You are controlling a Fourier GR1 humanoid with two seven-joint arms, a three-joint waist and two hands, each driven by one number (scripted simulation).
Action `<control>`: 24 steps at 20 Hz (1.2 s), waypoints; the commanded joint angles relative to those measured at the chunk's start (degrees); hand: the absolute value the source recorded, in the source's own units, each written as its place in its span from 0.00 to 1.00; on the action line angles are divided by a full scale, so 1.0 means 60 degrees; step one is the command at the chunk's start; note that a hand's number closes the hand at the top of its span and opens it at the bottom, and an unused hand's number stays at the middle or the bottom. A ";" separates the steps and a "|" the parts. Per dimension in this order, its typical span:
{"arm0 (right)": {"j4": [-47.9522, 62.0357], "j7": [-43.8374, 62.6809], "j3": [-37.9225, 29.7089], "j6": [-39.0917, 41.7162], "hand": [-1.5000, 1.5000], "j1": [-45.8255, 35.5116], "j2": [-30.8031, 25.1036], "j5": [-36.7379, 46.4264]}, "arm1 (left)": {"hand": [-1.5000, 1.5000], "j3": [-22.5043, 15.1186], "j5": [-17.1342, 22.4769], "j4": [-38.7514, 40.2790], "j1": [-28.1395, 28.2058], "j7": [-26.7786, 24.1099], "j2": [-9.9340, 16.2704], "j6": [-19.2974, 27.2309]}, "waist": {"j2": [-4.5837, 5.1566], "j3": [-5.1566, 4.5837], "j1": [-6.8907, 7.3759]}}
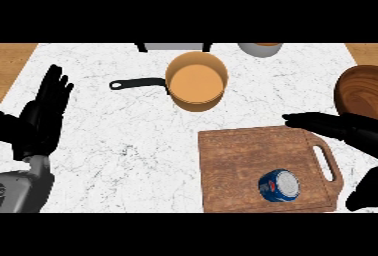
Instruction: Pick the can from the cutting board and place it in the pot
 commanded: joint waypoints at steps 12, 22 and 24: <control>-0.1558 0.1565 0.0678 0.0495 0.00 0.1642 0.1612 0.2282 | 0.50 0.0655 -0.0478 0.0166 -0.0017 -0.0114 -0.0487 -0.0508 | 0.0048 0.0019 0.0067; -0.0800 0.1629 0.0569 0.0471 0.00 0.1332 0.2632 0.3847 | 0.50 0.1110 -0.0662 -0.0062 0.0092 0.0148 -0.0605 -0.1047 | 0.0049 0.0018 0.0099; -0.1099 0.1639 0.0391 0.0870 0.00 0.1451 0.2618 0.3928 | 0.50 0.1301 -0.0586 0.0058 0.0065 -0.0013 -0.0608 -0.1357 | 0.0046 0.0017 0.0089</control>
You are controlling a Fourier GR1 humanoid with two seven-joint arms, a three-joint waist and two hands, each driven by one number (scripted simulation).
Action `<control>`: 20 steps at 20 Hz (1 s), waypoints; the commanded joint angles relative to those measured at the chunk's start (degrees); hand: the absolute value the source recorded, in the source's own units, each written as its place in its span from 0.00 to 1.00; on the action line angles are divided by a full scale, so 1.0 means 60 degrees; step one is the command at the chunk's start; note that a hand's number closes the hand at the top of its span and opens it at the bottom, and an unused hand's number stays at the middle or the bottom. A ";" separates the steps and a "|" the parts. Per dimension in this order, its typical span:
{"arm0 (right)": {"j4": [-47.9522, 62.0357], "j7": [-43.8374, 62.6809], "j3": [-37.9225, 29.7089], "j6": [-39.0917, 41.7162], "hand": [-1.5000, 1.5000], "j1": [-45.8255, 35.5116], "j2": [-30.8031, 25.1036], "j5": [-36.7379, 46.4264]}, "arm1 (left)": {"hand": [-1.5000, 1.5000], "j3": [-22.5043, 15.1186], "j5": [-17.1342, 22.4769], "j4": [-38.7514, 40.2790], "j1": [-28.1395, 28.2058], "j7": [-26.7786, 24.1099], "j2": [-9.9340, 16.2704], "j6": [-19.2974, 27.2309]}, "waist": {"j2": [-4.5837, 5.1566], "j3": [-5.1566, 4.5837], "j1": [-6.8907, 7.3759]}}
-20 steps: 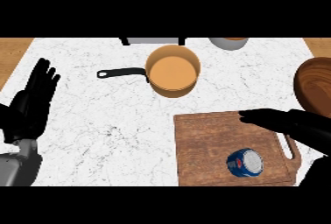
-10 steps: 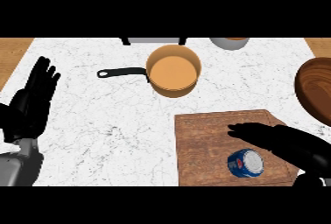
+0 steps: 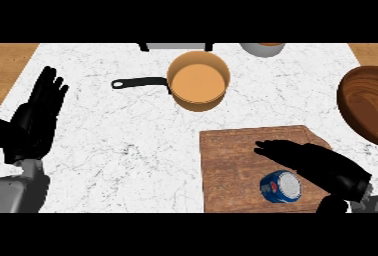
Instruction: Pick the can from the cutting board and place it in the pot
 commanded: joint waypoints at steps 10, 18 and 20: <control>0.1821 -0.1067 0.0420 -0.1085 0.00 0.0171 0.1221 0.2375 | 0.50 0.0082 -0.0628 -0.0014 -0.0050 -0.0027 -0.0663 -0.0164 | 0.0004 0.0000 0.0008; 0.1592 -0.2823 0.0634 -0.1596 1.00 0.0173 0.0696 0.2980 | 0.50 0.0818 -0.0232 -0.0021 -0.0424 0.0506 -0.0170 -0.0628 | 0.0000 0.0001 -0.0015; 0.2322 -0.3061 0.0281 -0.1168 1.00 -0.0649 0.0873 0.2957 | 0.50 0.0271 -0.0794 0.0056 -0.0222 0.0146 -0.0718 -0.0372 | 0.0006 0.0000 0.0013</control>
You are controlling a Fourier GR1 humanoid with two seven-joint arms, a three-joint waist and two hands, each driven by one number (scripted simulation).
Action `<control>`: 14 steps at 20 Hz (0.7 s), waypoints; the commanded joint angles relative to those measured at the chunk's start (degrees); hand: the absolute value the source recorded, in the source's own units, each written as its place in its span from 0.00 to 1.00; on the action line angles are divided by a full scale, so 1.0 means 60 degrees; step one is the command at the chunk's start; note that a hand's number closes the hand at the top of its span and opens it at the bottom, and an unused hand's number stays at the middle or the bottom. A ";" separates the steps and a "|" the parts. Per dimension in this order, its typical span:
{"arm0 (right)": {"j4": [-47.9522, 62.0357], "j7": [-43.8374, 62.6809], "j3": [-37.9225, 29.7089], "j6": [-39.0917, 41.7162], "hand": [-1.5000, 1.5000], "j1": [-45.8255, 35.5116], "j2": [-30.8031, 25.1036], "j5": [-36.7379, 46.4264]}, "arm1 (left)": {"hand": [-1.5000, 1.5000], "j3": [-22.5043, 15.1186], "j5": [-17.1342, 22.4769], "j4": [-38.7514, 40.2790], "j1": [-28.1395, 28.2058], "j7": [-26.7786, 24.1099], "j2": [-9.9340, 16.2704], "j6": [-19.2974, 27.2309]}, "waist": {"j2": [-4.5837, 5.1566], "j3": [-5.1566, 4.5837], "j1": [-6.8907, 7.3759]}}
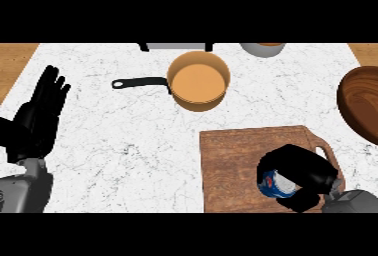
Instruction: Pick the can from the cutting board and place it in the pot
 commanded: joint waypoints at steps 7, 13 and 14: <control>0.0244 -0.1468 -0.0210 -0.0339 1.00 0.0438 -0.0168 0.0743 | 0.50 -0.0270 -0.0556 -0.0247 0.0260 0.0035 -0.0503 0.0098 | 0.0001 0.0010 -0.0021; 0.0039 0.4345 0.2070 -0.0290 1.00 -0.0811 0.4275 0.1511 | 0.50 -0.0172 -0.0184 -0.0058 -0.0127 0.0035 -0.0243 -0.0280 | 0.0010 -0.0053 0.0487; 0.0180 0.4766 0.2218 -0.0641 1.00 -0.0986 0.4293 0.1424 | 0.50 -0.0238 -0.0052 -0.0076 -0.0036 0.0035 -0.0313 -0.0409 | 0.0040 -0.0042 0.0688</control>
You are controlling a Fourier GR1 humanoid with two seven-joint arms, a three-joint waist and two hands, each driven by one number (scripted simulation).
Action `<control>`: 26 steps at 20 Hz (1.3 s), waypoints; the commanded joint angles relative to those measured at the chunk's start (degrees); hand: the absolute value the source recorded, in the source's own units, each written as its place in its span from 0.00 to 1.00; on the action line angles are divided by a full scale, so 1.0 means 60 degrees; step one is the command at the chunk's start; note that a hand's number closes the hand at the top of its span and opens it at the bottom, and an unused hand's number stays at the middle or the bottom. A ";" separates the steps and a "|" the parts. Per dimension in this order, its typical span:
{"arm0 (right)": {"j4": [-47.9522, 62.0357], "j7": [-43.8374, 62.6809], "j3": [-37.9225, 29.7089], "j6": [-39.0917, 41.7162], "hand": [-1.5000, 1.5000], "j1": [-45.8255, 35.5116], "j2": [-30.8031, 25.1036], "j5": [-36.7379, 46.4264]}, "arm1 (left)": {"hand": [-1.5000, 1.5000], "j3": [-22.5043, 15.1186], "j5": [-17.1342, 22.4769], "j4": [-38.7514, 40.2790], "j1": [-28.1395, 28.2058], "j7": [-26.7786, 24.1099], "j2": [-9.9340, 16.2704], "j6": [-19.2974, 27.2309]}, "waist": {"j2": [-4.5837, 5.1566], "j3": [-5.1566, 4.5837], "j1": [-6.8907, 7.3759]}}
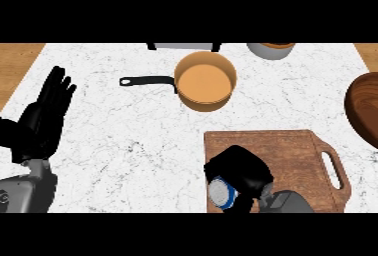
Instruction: Pick the can from the cutting board and place it in the pot
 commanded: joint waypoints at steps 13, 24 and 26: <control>-0.1068 0.7374 0.2119 -0.5462 1.00 -0.2980 0.1081 -0.0882 | 0.50 -0.0311 -0.0158 0.0371 -0.0517 0.0140 -0.0122 -0.0032 | -0.0055 0.0041 0.0452; 0.0392 1.2261 0.2119 -0.7550 1.00 -0.7723 0.1082 0.0525 | 0.50 -0.0255 -0.0179 0.0566 -0.0646 0.0199 -0.0119 -0.0013 | -0.0024 0.0017 0.0326; 0.0792 1.2453 0.2003 -0.8000 1.00 -0.8137 0.1081 0.0404 | 0.50 -0.0153 -0.0120 0.0384 -0.0685 0.0305 -0.0147 0.0103 | -0.0008 0.0031 0.0262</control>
